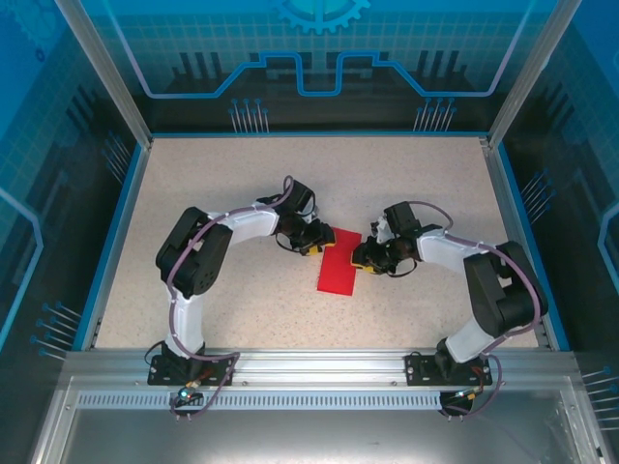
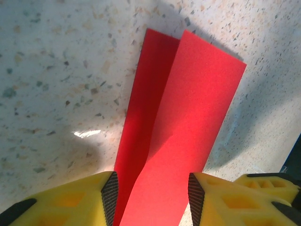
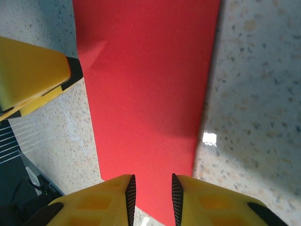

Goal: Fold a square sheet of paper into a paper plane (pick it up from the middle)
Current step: Fold the triangle a second time at the center of the table.

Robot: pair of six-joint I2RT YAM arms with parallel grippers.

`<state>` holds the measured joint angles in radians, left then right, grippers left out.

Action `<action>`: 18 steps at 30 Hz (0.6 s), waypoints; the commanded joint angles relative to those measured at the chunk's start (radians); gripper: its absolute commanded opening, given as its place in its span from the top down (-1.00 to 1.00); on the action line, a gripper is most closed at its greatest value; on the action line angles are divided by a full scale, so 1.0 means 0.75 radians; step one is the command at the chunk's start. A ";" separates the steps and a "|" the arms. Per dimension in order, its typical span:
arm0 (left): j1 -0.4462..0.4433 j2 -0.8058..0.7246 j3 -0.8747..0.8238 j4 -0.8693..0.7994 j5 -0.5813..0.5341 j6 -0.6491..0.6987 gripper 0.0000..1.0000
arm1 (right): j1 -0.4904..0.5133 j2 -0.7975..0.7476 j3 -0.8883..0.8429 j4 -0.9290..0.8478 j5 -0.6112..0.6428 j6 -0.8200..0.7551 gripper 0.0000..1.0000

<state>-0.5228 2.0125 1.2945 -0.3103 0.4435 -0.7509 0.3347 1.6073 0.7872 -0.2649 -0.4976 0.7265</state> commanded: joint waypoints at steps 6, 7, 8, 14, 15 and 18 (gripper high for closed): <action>-0.001 0.035 0.060 -0.048 0.084 0.044 0.03 | -0.016 0.072 0.021 0.033 -0.041 0.008 0.42; -0.001 0.037 0.062 -0.059 0.077 0.048 0.00 | -0.018 0.066 0.015 0.040 -0.051 0.007 0.42; -0.002 0.035 0.062 -0.068 0.072 0.053 0.00 | -0.019 0.060 0.011 0.046 -0.056 0.006 0.41; -0.004 0.055 0.064 -0.057 0.100 0.052 -0.02 | -0.025 0.059 -0.002 0.057 -0.061 -0.005 0.43; -0.002 0.066 0.069 -0.050 0.126 0.050 -0.02 | -0.026 0.060 -0.002 0.058 -0.061 -0.005 0.44; -0.002 0.093 0.106 -0.087 0.158 0.068 0.00 | -0.035 0.062 -0.011 0.069 -0.059 -0.003 0.43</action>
<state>-0.5224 2.0583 1.3357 -0.3408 0.4988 -0.7254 0.3286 1.6566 0.7910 -0.2234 -0.5167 0.7261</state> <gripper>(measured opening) 0.503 0.281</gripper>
